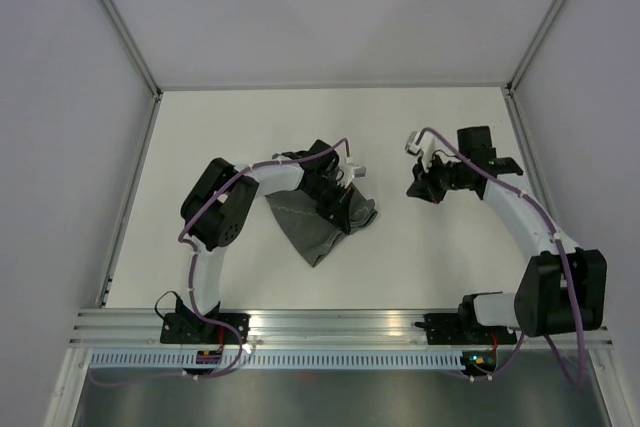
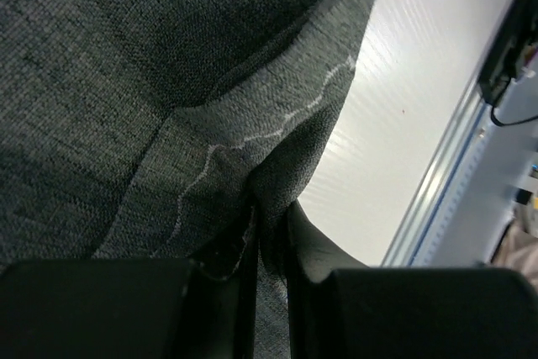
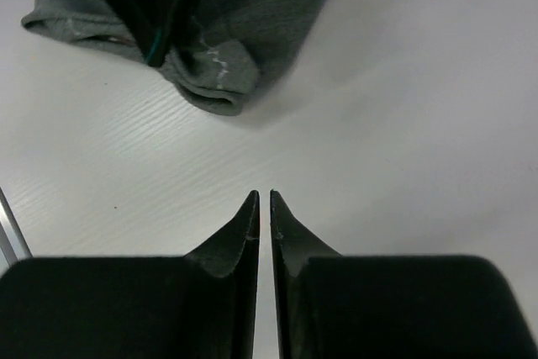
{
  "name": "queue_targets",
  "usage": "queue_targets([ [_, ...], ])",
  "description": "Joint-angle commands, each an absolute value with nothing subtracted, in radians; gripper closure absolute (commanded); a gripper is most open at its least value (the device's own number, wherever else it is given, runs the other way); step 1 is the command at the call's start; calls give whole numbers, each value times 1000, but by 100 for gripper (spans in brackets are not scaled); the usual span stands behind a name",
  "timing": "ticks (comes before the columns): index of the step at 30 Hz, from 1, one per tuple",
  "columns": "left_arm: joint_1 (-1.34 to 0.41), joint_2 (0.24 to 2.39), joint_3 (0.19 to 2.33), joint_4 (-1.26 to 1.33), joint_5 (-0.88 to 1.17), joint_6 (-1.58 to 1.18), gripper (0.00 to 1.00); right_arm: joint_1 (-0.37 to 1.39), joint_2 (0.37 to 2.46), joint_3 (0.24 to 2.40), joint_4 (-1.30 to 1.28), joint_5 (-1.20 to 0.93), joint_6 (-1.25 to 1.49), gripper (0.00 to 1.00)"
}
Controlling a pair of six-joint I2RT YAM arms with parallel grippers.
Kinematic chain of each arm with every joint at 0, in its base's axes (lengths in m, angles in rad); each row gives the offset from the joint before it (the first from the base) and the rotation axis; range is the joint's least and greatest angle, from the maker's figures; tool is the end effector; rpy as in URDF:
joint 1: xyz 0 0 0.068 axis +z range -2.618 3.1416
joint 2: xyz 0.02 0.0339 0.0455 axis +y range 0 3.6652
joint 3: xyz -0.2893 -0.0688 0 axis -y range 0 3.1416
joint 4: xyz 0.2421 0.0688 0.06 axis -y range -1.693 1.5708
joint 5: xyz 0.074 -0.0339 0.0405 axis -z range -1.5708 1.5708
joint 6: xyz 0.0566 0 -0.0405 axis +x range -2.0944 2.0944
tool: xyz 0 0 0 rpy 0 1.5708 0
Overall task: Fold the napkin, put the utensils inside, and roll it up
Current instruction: Roll the napkin with the utensil
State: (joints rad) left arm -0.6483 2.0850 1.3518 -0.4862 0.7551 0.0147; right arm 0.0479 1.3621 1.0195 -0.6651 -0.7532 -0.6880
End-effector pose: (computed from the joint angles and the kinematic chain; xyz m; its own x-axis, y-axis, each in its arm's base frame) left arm 0.3130 -0.2857 0.1398 -0.7391 0.5733 -0.3536 0.6387 0.4296 -0.6384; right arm 0.2676 0.0516 0.2742 -0.3987 -0.4829 -0.7796 -0.8451 0.5237 0.1078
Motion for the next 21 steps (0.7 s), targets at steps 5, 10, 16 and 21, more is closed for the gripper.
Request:
queue_targets([
  [5,-621,2154,1361,-609,887,-2,98,317,1123,809,-466,-719,-883,78],
  [10,-621,2171,1355,-607,893,-2,98,448,1152,761,-449,-706,-965,70],
  [16,-620,2168,1351,-606,888,-3,98,544,1158,638,-289,-677,-1043,63],
  [21,-621,2174,1347,-606,890,-3,98,613,1161,549,-169,-626,-1106,49],
])
